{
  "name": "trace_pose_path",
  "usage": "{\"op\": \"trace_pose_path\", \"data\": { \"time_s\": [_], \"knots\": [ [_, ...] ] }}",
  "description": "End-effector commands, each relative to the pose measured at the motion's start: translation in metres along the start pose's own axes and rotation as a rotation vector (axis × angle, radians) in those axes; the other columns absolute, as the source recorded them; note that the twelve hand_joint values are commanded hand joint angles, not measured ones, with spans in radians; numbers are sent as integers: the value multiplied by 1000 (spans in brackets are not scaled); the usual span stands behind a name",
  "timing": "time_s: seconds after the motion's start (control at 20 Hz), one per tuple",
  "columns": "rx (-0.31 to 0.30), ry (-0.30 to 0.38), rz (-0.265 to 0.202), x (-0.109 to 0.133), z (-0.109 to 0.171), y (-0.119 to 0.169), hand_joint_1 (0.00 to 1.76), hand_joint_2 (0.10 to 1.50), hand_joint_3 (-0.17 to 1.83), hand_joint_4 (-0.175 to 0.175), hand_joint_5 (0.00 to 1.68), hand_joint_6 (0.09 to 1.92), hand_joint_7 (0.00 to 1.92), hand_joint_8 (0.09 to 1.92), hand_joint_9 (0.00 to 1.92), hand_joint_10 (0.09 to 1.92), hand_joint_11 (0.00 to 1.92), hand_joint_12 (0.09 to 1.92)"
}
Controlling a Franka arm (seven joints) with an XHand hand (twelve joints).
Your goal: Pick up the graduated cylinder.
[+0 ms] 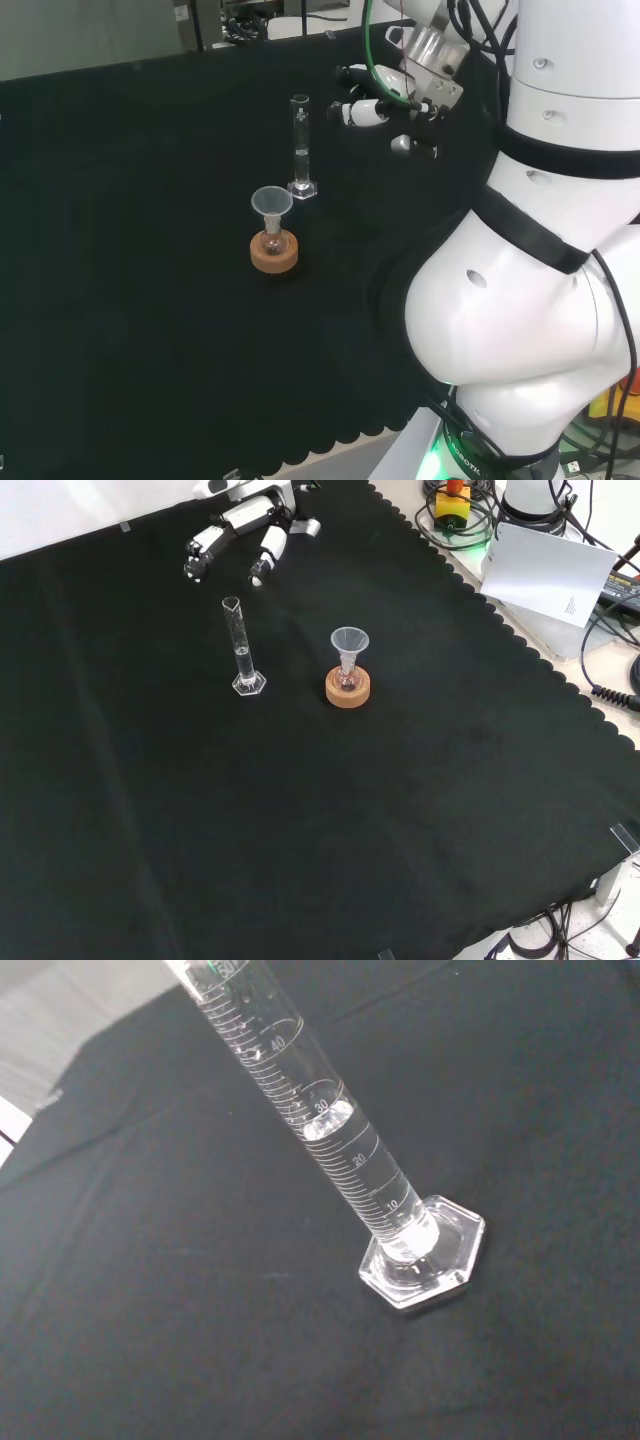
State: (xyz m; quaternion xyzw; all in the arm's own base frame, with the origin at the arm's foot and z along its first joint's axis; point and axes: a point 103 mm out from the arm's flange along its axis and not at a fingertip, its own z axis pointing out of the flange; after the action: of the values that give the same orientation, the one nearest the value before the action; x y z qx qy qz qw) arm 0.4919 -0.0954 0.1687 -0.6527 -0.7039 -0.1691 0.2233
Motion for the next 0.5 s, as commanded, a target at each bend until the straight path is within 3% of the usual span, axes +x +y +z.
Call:
{"op": "trace_pose_path", "data": {
  "time_s": [0.05, 0.25, 0.5],
  "knots": [
    [-1, 115, -34, -2, 27, 5, 741, 1023, -175, -45, 311, 87, 141, 644, 360, 655, 143, 1381],
    [2, 196, -42, -6, 36, 8, 782, 1005, -175, -44, 313, 87, 132, 628, 366, 642, 166, 1372],
    [-4, 275, -69, -10, 48, 13, 845, 996, -175, -45, 415, 87, 282, 630, 472, 615, 205, 1364]
  ]
}}
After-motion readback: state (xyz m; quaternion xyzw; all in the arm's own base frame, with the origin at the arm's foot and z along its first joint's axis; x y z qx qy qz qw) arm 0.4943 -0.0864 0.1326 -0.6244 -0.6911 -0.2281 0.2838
